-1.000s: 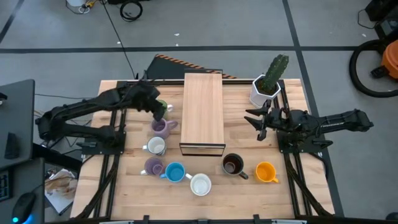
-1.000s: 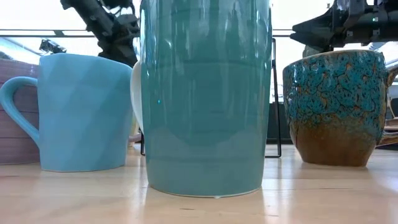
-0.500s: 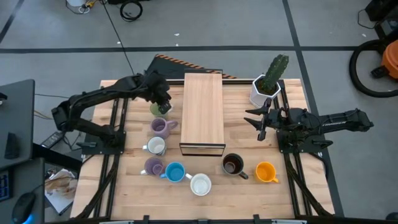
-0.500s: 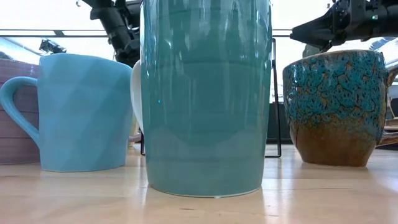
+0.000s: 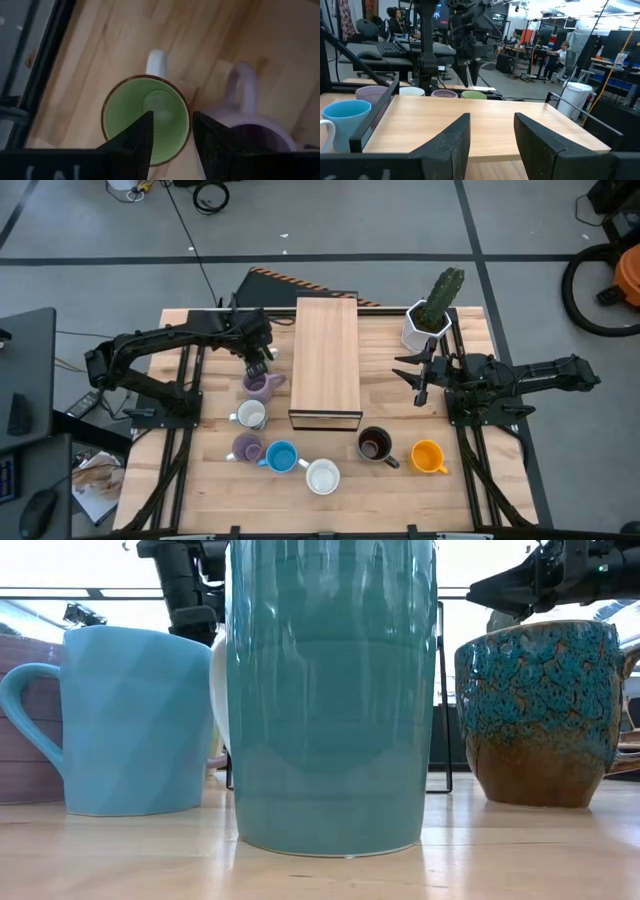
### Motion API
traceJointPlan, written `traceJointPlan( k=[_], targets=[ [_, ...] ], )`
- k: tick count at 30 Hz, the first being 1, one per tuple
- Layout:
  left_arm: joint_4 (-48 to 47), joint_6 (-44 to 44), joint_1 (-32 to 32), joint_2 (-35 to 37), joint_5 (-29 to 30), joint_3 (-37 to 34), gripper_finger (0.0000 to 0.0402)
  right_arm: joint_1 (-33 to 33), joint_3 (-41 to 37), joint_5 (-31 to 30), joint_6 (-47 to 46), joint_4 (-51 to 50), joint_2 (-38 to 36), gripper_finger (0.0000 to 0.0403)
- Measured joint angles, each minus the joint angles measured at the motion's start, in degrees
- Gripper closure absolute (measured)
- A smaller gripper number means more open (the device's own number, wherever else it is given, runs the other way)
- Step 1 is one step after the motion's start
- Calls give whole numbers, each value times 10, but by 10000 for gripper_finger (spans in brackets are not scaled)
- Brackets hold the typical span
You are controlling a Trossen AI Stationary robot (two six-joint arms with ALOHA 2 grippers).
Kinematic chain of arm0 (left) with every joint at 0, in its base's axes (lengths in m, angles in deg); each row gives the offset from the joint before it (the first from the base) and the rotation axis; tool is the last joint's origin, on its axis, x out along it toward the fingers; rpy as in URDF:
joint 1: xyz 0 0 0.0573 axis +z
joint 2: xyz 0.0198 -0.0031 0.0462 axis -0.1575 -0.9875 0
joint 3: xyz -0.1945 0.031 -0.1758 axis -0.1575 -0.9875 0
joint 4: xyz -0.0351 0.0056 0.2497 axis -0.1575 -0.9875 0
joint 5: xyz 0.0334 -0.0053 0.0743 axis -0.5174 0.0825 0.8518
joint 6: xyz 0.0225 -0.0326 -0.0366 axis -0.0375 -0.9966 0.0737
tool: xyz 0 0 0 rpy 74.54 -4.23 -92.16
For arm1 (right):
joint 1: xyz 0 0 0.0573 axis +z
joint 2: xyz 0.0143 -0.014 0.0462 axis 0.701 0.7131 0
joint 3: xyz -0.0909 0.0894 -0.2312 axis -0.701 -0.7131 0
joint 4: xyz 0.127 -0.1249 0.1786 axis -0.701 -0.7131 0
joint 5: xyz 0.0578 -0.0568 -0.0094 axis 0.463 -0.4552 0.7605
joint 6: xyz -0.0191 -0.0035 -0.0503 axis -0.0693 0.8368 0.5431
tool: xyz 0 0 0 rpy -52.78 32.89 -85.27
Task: Place coffee mugs
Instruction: Put the green mug on the shelf
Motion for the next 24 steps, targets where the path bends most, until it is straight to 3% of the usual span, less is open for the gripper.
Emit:
traceJointPlan(
  k=[9, 24],
  targets=[
    [-1, 48, 22, -20, -82, -2, 260, 0, 0, 14, -1, 4, 0, 245],
    [-4, 91, 44, -64, -98, -3, 260, 0, 0, 25, -4, 5, 2, 245]
  ],
)
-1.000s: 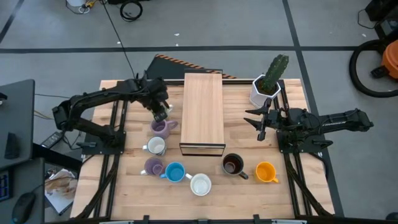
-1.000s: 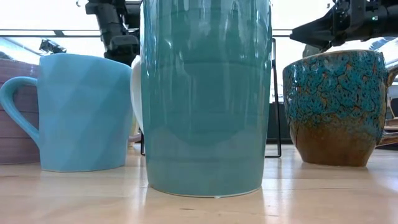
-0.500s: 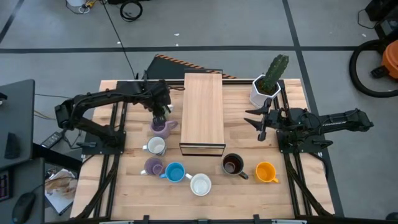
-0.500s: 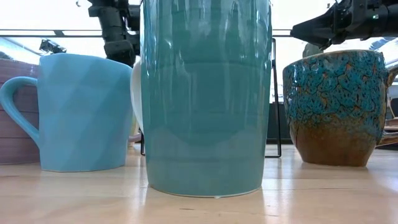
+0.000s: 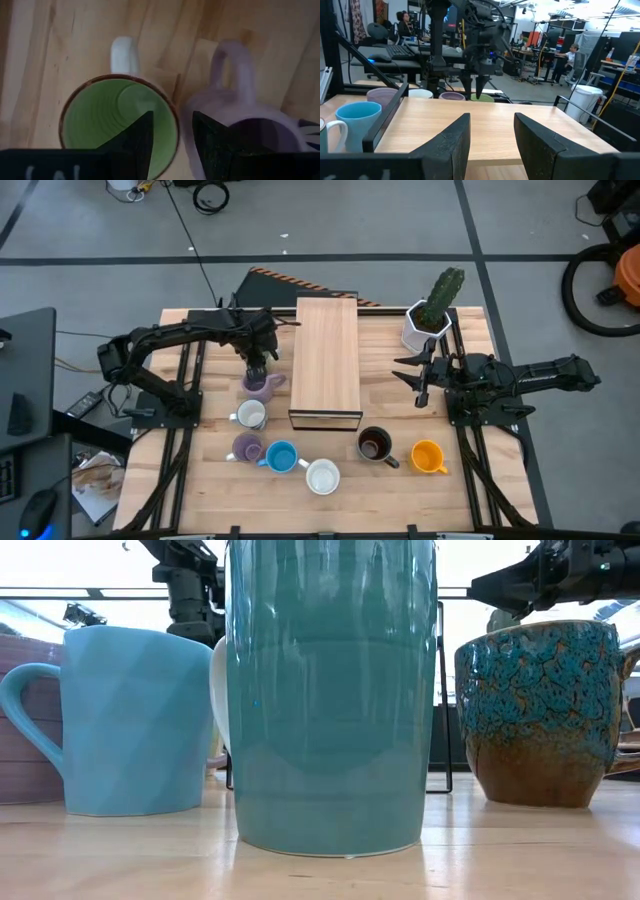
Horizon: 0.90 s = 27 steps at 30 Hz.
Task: Place coffee mugs
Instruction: Put the green mug on the shelf
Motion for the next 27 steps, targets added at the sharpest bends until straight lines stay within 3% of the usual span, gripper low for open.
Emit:
traceJointPlan(
  k=[27],
  targets=[
    [-2, 0, 17, -76, 33, 0, 261, 0, 0, 1, 2, 2, 2, 245]
  ],
)
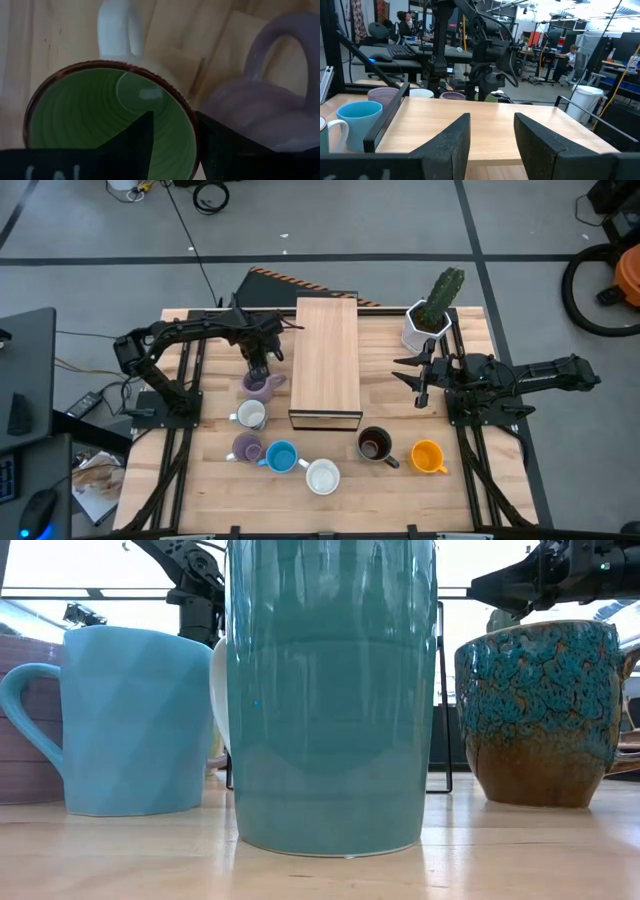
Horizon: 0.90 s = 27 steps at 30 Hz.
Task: Place coffee mugs
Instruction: Put the green mug on the shelf
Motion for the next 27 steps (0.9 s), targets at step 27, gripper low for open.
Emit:
traceJointPlan(
  k=[27],
  targets=[
    [-106, 93, 0, 2, 65, 88, 376, 0, 0, 0, 0, 8, 0, 245]
  ],
)
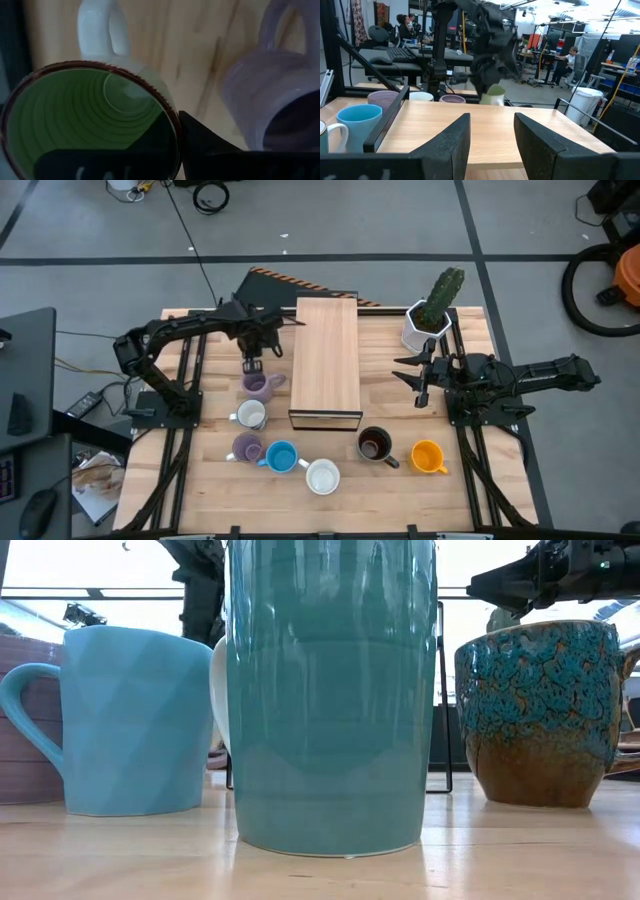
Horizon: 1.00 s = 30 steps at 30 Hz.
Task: Place coffee mugs
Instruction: Put the green mug on the shelf
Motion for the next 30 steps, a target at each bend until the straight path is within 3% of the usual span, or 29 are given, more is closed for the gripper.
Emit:
traceJointPlan(
  k=[8, 14, 21, 30],
  targets=[
    [-64, 42, 1, 0, 65, 156, 374, 0, 0, 0, 0, -1, 0, 245],
    [-54, 61, -11, 1, 60, 250, 374, 0, 0, 0, 0, -2, 0, 245],
    [75, 119, -51, -2, -31, 269, 374, 0, 0, 0, 7, -2, 0, 245],
    [236, 149, -110, -47, -67, 270, 374, 0, 0, -6, 14, 0, 0, 245]
  ],
)
